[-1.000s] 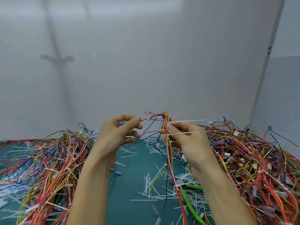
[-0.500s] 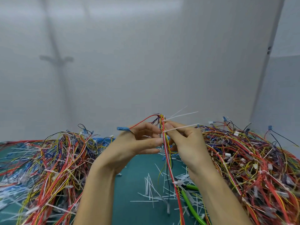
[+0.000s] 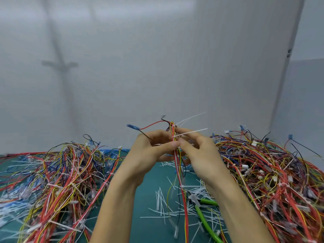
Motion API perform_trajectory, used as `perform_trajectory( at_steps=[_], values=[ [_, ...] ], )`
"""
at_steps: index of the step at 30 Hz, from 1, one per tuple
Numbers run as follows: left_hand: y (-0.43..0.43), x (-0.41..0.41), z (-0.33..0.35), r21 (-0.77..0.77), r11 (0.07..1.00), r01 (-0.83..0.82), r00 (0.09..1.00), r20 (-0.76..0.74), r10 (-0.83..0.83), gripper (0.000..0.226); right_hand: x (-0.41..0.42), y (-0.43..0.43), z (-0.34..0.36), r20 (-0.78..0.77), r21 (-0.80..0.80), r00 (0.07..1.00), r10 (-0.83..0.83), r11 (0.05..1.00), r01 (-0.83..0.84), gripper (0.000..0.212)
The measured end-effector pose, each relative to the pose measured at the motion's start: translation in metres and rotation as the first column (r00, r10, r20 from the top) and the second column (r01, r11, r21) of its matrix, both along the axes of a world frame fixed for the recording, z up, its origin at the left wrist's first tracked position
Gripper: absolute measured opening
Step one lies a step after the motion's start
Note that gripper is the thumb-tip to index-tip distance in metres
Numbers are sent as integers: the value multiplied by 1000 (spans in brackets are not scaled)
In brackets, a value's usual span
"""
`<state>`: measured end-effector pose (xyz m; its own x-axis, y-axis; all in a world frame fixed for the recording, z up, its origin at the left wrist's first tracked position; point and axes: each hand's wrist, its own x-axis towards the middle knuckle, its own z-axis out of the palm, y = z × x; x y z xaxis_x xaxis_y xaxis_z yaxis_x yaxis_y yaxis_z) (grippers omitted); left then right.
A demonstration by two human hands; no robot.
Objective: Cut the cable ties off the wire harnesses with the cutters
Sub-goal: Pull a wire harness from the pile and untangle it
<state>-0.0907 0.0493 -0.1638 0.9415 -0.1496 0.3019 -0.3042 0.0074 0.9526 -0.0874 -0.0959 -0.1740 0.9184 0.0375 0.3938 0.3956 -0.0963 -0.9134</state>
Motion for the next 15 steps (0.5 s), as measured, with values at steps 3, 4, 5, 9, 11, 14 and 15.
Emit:
perform_trajectory(
  at_steps=[3,4,5,9,11,14,15],
  values=[
    [-4,4,-2,-73,996,-58,998,-30,56,7,0,-5,1,-45,41,999,-7,999,9,24],
    [-5,5,-3,-96,993,-73,997,-44,69,8,0,-8,2,-60,47,998,2,999,1,22],
    [-5,6,-4,-114,990,-84,995,-55,79,10,1,-9,2,-75,43,997,12,999,-9,18],
    [-5,8,-5,-204,969,-142,989,-73,130,14,1,-12,2,-145,-37,987,69,996,-75,10],
    [-7,10,-5,-287,938,-193,981,-86,176,16,2,-13,-2,-187,-156,981,51,984,-81,22],
    [-10,12,-7,-425,862,-277,961,-125,247,15,2,-11,-4,-217,-313,976,36,944,-105,24],
    [-10,12,-7,-459,838,-294,956,-138,259,14,3,-10,-5,-212,-342,976,53,931,-125,19]
  ],
)
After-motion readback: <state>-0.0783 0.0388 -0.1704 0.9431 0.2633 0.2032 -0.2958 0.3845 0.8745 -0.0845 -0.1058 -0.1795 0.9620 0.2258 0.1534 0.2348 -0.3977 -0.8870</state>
